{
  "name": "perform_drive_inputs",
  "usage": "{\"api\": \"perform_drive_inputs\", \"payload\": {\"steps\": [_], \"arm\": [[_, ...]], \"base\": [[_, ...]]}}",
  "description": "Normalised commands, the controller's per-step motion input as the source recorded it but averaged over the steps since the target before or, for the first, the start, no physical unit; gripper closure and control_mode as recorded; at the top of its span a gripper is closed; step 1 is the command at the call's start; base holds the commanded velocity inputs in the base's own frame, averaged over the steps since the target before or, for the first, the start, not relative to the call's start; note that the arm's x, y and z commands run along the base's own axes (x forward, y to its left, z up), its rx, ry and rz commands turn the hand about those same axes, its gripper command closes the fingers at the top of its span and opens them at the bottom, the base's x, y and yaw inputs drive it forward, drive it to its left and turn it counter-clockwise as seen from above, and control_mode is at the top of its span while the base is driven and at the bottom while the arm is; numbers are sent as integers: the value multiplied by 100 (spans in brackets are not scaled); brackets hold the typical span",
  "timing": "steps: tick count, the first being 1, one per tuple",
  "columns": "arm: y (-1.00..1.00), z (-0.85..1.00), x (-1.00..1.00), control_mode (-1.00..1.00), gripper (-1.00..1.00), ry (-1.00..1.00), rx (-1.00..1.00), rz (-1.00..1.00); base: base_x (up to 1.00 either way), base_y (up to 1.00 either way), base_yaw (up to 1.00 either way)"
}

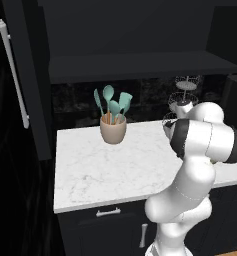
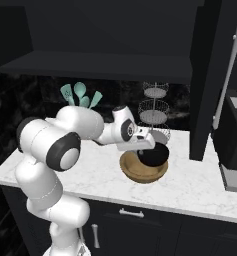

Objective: Pick up the bowls on the counter and stack them on top of one another in the open cabinet. Place the smaller bowl on top of the larger bowl.

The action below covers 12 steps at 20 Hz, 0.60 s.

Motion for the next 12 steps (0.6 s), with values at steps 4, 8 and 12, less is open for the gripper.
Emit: {"api": "perform_drive_inputs", "payload": {"steps": [4,8,12], "arm": [[12,-9,0,-100,100,0,0,0],[19,-3,0,-100,-100,0,0,0],[4,0,0,-100,-100,0,0,0]], "base": [[0,0,0],[0,0,0],[0,0,0]]}}
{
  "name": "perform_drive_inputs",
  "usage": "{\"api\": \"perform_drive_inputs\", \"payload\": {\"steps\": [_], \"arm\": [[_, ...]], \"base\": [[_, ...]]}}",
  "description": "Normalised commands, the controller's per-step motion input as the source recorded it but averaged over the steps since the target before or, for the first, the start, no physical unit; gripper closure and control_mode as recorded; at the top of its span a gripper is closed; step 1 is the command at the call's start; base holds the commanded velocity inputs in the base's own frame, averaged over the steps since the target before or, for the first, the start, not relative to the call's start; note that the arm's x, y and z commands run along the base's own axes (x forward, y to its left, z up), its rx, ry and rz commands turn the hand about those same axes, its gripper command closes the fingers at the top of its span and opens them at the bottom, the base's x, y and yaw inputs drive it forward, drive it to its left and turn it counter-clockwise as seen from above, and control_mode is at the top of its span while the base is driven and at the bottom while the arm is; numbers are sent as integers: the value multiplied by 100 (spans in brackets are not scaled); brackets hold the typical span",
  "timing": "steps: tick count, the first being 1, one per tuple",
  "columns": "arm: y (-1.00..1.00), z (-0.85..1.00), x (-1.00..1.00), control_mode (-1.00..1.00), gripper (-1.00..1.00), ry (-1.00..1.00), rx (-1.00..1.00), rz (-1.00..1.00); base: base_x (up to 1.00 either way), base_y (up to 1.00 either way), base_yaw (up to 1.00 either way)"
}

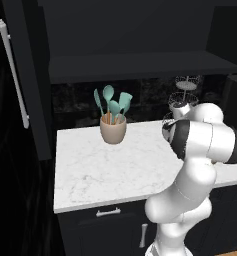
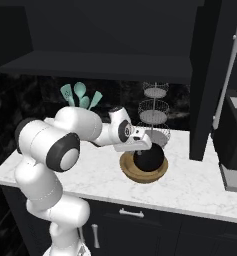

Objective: Pick up the bowls on the counter and stack them on top of one another in the open cabinet. Place the smaller bowl on top of the larger bowl.

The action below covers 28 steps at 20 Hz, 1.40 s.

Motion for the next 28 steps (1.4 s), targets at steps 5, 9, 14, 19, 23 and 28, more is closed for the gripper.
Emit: {"api": "perform_drive_inputs", "payload": {"steps": [5,9,14,19,23,28], "arm": [[8,39,-17,-100,-100,0,0,-2],[55,14,-45,-100,-100,1,0,-5],[22,-5,-16,-100,-100,2,0,-1],[0,-23,0,-100,-100,0,-6,1],[7,-42,0,-100,-100,4,-10,1],[3,-21,0,-100,-100,1,-7,1]], "base": [[0,0,0],[0,0,0],[0,0,0],[0,0,0],[0,0,0],[0,0,0]]}}
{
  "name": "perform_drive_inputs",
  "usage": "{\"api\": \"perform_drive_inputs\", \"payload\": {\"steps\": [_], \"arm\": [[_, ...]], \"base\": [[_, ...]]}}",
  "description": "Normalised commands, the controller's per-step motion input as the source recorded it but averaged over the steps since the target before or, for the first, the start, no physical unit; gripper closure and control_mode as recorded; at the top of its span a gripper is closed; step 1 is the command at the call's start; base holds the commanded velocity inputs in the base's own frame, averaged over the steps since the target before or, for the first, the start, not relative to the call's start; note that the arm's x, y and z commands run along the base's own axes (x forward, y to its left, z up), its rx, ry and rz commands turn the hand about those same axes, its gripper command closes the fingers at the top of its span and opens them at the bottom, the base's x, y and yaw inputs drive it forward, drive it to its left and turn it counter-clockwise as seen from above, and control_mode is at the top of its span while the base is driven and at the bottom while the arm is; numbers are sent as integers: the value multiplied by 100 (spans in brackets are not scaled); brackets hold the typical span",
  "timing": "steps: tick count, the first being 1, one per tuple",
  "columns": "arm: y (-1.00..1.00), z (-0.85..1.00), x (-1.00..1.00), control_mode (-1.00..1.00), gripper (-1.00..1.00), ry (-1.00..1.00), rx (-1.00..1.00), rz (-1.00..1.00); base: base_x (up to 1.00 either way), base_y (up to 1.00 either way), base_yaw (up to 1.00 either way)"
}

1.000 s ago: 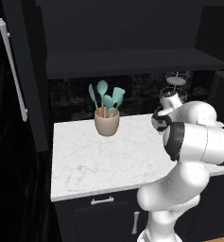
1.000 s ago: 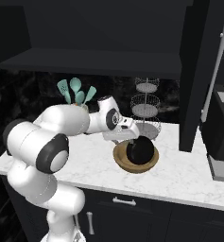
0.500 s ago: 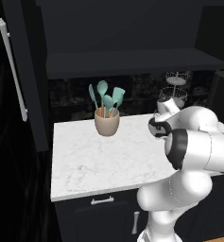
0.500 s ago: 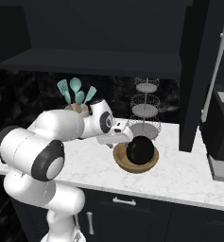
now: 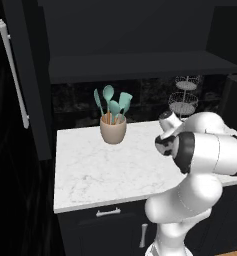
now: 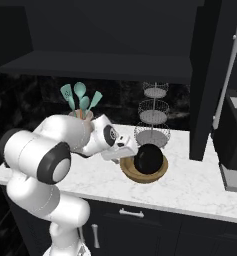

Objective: Pick up the bowls on the counter and stack them on top of one another in the open cabinet. Place the smaller bowl on top of the larger bowl.

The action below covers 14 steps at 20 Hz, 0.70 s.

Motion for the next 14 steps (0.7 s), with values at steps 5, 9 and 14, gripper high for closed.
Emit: {"api": "perform_drive_inputs", "payload": {"steps": [5,9,14], "arm": [[-5,-22,5,-100,-100,0,-4,4],[-2,-14,1,-100,100,0,-2,4],[0,0,0,-100,100,0,0,0]], "base": [[0,0,0],[0,0,0],[0,0,0]]}}
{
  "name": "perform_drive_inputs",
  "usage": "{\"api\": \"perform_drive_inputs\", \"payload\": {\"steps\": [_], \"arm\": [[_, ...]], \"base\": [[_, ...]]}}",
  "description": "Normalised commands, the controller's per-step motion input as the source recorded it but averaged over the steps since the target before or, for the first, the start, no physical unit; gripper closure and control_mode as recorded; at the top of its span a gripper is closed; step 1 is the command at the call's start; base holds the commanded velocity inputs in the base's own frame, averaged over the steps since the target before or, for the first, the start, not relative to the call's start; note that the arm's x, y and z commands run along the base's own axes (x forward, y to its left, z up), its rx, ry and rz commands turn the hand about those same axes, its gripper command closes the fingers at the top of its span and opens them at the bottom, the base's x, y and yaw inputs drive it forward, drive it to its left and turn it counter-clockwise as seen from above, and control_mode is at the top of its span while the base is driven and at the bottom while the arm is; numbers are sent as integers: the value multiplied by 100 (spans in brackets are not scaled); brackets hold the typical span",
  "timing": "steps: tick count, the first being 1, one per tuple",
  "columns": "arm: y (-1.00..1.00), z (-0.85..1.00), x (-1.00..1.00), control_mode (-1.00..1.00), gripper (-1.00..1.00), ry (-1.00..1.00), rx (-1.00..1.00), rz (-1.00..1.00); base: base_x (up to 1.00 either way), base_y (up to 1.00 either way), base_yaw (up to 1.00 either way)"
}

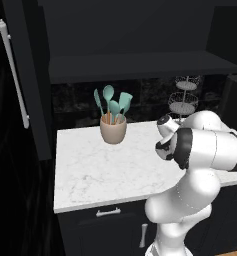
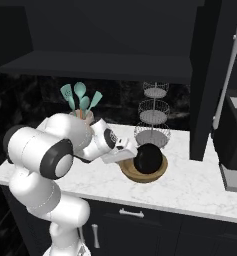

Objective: Pick up the bowls on the counter and stack them on top of one another in the open cabinet. Place the smaller bowl on top of the larger bowl.

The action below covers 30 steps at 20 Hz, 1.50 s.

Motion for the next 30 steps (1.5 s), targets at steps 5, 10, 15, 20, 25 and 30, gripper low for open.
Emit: {"api": "perform_drive_inputs", "payload": {"steps": [5,10,15,20,25,30], "arm": [[0,15,0,-100,100,-7,0,0],[0,62,-35,-100,100,-25,0,4],[23,93,-47,-100,100,-30,-5,9],[41,100,-46,-100,100,-22,-11,11],[43,100,-55,-100,100,-11,-14,10],[47,100,-58,-100,100,0,-21,10]], "base": [[0,0,0],[0,0,0],[0,0,0],[0,0,0],[0,0,0],[0,0,0]]}}
